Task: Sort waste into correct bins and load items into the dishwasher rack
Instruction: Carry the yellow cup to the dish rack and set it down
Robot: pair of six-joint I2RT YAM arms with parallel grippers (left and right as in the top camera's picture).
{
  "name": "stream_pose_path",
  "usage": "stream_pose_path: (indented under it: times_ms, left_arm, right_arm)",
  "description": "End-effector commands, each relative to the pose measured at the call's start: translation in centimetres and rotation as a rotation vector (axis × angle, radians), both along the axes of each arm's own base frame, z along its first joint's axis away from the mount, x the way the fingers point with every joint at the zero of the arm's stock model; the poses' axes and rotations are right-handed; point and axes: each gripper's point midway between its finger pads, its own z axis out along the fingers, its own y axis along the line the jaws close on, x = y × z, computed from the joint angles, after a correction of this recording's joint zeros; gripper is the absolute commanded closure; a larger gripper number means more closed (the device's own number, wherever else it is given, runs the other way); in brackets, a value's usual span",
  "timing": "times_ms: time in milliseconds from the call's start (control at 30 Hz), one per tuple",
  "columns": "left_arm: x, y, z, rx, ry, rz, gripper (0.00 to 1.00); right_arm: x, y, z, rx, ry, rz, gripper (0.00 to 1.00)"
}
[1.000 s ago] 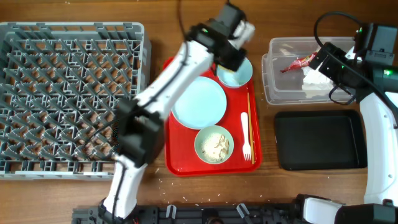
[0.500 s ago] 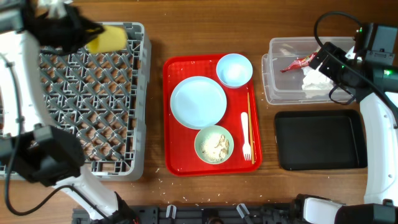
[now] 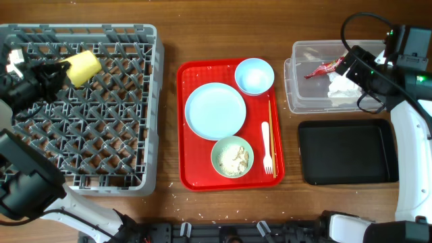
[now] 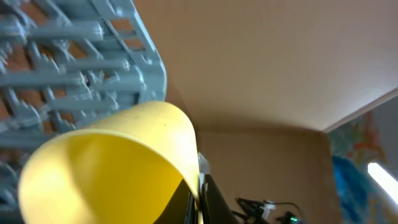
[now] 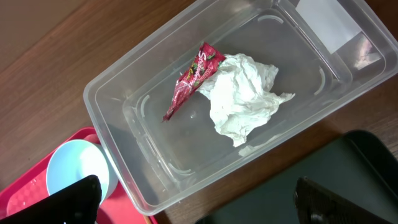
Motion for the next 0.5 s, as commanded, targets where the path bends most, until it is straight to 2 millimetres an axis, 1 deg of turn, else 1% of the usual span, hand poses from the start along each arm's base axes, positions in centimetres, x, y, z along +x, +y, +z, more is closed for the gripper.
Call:
stream_pose_path:
  times_ms: [0, 100, 200, 333, 400, 467]
  left_arm:
    - [0.6, 0.7, -2.3, 0.036, 0.147, 0.072, 0.96]
    - [0.6, 0.8, -2.4, 0.038, 0.147, 0.075, 0.96]
    - [0.8, 0.4, -2.9, 0.055, 0.132, 0.065, 0.96]
    - [1.5, -1.6, -3.3, 0.067, 0.121, 0.019, 0.96]
    - [1.7, -1.7, -3.4, 0.081, 0.120, 0.020, 0.96]
    - [1.6, -1.0, -3.8, 0.095, 0.137, 0.042, 0.96]
  right_arm:
    - [0.3, -0.2, 0.5, -0.007, -0.014, -0.015, 0.00]
    - [0.3, -0.2, 0.5, -0.007, -0.014, -0.016, 0.00]
    - [0.3, -0.2, 0.5, -0.007, -0.015, -0.016, 0.00]
    - [0.3, -0.2, 0.5, -0.007, -0.014, -0.016, 0.00]
    - [0.3, -0.2, 0.5, -0.007, -0.014, -0.016, 0.00]
    - [0.3, -0.2, 0.5, -0.007, -0.015, -0.016, 0.00]
